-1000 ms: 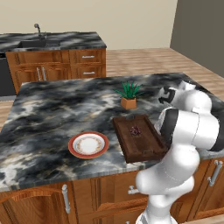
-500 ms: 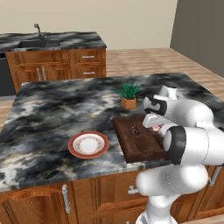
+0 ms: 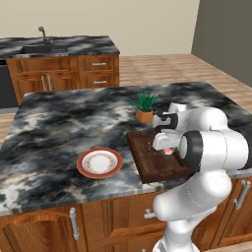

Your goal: Move the dessert items from the plates to the tray.

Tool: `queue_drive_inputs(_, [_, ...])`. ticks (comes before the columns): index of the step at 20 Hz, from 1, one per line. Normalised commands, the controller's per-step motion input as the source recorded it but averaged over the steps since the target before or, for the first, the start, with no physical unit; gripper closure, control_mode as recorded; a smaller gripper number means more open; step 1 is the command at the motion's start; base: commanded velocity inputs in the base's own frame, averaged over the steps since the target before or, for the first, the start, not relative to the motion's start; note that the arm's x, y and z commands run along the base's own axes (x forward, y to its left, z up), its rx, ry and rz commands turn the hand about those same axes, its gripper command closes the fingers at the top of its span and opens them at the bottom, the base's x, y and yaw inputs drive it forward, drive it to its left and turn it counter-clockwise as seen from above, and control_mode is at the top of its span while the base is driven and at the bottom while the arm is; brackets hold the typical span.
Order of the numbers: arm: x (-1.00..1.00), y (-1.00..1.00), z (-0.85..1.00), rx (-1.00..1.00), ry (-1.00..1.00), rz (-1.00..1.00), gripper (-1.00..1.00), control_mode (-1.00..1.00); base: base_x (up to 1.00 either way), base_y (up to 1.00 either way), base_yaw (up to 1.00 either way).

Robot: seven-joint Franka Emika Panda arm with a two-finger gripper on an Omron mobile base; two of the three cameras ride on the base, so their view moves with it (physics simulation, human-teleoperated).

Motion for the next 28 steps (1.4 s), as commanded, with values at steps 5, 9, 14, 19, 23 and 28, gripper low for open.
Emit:
queue_drive_inputs(5, [0.0, 0.32, -0.29, 0.0, 0.02, 0.0, 1.0, -1.0, 0.0, 0.0, 0.0])
queue_drive_inputs(9, [0.0, 0.09, -0.29, 0.0, 0.08, 0.0, 1.0, -1.0, 0.0, 0.0, 0.0])
queue_drive_inputs(14, [0.01, 0.01, -0.07, 0.0, 0.04, -0.01, -1.0, -1.0, 0.0, 0.0, 0.0])
queue_drive_inputs(19, [0.0, 0.0, 0.0, 0.0, 0.0, 0.0, -1.0, -1.0, 0.0, 0.0, 0.0])
queue_drive_inputs(23, [0.0, 0.02, 0.01, 0.0, 0.0, 0.0, -1.0, -1.0, 0.0, 0.0, 0.0])
queue_drive_inputs(28, [-0.04, 0.0, 0.12, 0.0, -0.02, 0.0, -1.0, -1.0, 0.0, 0.0, 0.0])
